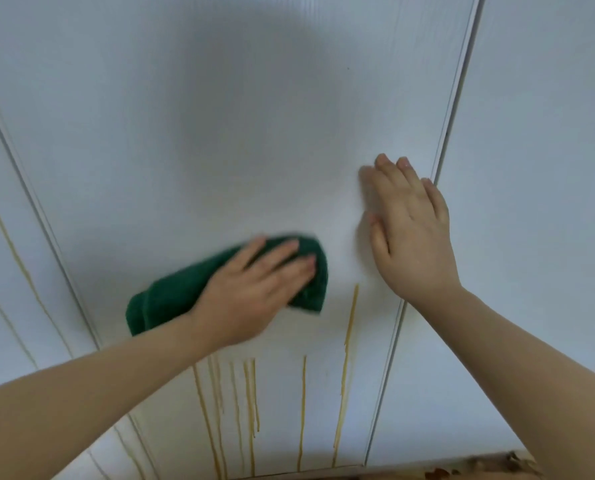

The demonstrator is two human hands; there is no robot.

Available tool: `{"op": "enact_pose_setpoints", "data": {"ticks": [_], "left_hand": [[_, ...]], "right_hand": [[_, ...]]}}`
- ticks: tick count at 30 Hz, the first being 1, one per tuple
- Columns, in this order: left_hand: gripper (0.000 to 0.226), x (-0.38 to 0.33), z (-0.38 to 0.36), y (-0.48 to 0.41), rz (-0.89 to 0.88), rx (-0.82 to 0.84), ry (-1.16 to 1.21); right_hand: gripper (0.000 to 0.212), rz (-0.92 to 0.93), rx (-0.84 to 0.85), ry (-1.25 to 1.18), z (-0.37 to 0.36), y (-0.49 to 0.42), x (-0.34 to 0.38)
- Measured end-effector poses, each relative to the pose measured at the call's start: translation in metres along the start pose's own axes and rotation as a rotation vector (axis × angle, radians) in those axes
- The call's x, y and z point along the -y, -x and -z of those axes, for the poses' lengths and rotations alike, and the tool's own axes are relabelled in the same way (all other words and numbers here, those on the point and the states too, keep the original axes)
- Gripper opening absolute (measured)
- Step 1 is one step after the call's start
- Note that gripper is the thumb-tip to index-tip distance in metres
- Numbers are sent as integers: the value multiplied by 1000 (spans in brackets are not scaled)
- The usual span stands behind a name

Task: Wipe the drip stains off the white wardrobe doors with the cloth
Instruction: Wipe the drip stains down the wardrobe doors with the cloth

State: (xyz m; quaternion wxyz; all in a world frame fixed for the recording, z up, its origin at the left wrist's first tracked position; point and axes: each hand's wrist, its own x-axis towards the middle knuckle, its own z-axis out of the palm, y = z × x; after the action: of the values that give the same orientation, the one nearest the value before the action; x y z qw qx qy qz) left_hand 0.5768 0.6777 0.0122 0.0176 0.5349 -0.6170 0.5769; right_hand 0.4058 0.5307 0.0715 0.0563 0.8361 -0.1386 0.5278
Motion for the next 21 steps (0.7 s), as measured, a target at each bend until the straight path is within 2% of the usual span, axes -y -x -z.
{"op": "enact_pose_setpoints", "data": {"ticks": [2,3,5,7,9,11,14,17,19,21], "left_hand": [[38,6,2,-20,190,-87,-11],[38,0,0,-21,203,-89,-21],[40,-25,-11,-5,51,24,-27],[53,-46,-17,14,-220,196,-7],[55,-46,-16,21,-347,245,15],[46,-34,-8,10,-227,154,92],[40,-1,5,-33,191,-94,132],[39,1,4,-70,417,-218,79],[43,-29,-7,-72,377,-153,38],[46,-65,-18,-57,127,2,75]], "right_hand": [[58,-58,-21,-85,2,0,-2],[62,-107,-27,-115,4,2,-4],[66,-185,-21,-129,4,8,-8],[69,-171,6,-104,2,16,-12],[70,-137,35,-93,-1,21,-14],[71,-142,55,-103,0,22,-17],[72,-140,52,-103,2,22,-20],[70,-152,25,-143,-1,22,-19],[66,-191,1,-194,-4,21,-17],[61,-236,-10,-228,-6,20,-12]]}}
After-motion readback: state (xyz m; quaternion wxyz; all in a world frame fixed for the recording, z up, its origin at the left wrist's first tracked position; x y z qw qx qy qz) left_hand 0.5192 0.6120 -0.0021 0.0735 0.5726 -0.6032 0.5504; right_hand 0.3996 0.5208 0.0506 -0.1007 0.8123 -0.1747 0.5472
